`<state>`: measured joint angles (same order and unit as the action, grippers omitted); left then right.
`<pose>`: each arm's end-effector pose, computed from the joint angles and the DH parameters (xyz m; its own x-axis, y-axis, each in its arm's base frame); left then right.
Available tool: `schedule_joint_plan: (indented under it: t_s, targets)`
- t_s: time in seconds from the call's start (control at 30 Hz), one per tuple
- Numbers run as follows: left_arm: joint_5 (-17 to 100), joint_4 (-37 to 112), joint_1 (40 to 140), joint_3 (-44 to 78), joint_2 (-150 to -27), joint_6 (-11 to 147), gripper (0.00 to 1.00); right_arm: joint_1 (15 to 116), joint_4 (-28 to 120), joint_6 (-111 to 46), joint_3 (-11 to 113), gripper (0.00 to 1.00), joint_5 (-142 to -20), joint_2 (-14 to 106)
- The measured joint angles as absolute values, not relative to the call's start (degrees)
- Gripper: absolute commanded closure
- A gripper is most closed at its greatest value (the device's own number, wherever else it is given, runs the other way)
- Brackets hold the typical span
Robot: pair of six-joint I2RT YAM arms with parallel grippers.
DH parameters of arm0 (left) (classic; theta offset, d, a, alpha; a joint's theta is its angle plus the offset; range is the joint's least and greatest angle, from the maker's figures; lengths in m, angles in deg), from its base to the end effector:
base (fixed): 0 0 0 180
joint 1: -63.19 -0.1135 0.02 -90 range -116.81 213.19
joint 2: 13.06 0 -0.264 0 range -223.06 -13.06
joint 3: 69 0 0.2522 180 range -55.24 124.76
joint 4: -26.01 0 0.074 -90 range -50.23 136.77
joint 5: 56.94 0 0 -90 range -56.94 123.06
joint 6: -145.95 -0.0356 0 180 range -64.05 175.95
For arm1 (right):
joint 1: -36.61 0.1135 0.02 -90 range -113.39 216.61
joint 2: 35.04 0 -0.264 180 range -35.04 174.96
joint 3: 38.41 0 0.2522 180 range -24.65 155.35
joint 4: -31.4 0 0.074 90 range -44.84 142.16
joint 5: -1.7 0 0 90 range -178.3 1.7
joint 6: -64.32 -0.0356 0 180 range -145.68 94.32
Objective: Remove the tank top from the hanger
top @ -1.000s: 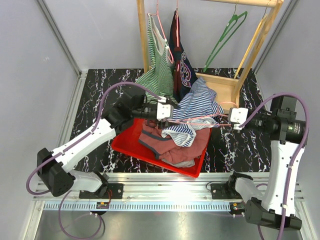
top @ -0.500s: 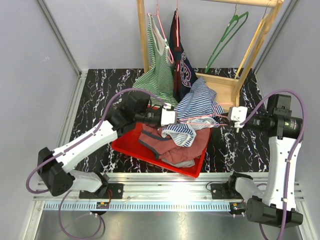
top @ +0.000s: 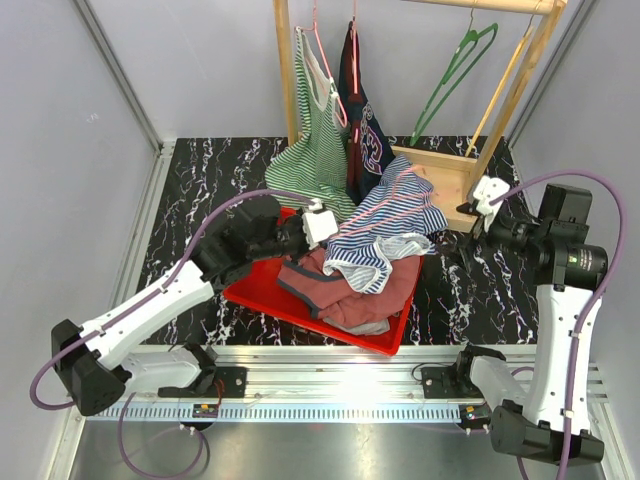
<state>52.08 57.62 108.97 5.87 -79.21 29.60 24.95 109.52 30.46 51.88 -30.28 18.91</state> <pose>0.1742 -0.1957 0.3513 0.1506 0.4469 -0.8818 0.9152 0.2743 0.2953 0.1403 0.0019 0.4145 0.0620 -0.4619 -0.8848 -0.8274 0.4720 -0.3044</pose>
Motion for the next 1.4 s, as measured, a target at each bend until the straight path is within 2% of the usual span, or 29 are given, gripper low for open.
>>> schedule_joint_plan:
  t_s: [0.27,0.57,0.97,1.4]
  targets:
    - [42.12,59.61,108.95,6.59,-79.86,37.36,1.0,24.86,94.44,11.91,47.01,0.0,-40.42,17.88]
    - [35.47,59.82,108.95,14.02,-86.09,47.29,1.0,24.49,85.37,2.86,37.78,0.0,-44.29,16.99]
    - [27.73,66.53,108.95,43.72,-102.96,58.87,1.0,24.45,82.31,0.85,35.03,0.0,-44.16,15.74]
    - [26.58,76.22,109.12,69.82,-116.76,64.16,1.0,24.45,82.22,0.41,34.55,0.0,-43.92,15.7]
